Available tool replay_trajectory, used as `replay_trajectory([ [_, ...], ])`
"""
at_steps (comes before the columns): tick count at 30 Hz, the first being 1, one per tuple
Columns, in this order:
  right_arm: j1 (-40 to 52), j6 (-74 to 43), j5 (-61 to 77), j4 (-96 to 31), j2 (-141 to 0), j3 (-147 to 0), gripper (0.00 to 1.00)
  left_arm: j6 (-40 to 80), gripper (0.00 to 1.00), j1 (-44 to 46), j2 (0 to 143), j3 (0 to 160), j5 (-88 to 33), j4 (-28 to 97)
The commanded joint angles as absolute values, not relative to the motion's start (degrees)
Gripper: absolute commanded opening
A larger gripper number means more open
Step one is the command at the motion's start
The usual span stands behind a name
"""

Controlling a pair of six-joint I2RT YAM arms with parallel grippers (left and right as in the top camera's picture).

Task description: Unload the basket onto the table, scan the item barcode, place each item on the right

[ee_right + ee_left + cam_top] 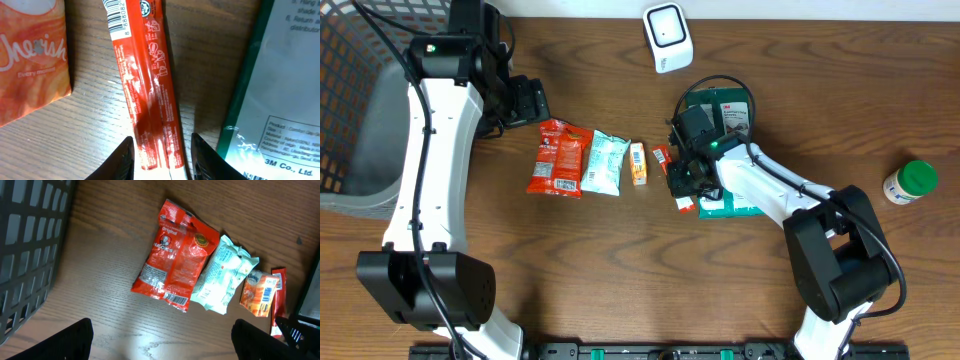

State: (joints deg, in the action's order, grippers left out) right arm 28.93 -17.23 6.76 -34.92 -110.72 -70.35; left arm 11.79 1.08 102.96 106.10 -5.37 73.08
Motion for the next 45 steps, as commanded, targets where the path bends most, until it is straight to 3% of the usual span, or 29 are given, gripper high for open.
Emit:
replay_trajectory([
  [1, 28.8, -15.7, 5.4, -34.9, -109.4, -71.0, 0.32, 11.7, 0.89, 1.0, 103.1, 106.1, -4.4, 73.2],
  [8, 29.9, -15.8, 5.0, -35.0, -111.4, -71.0, 0.24, 11.7, 0.89, 1.0, 103.1, 106.1, -4.4, 73.2],
  [21, 32.6, -15.8, 1.2, -34.2, -114.3, -69.6, 0.24, 11.7, 0.89, 1.0, 103.1, 106.1, -4.4, 73.2],
  [32, 31.8, -15.8, 5.8, -34.5, -109.3, -72.3, 0.40, 11.7, 0.89, 1.0, 103.1, 106.1, -4.4, 73.2],
  [45, 30.9, -15.8, 2.6, -35.2, -109.5, -72.1, 0.36, 11.7, 0.89, 1.0, 103.1, 106.1, -4.4, 73.2],
])
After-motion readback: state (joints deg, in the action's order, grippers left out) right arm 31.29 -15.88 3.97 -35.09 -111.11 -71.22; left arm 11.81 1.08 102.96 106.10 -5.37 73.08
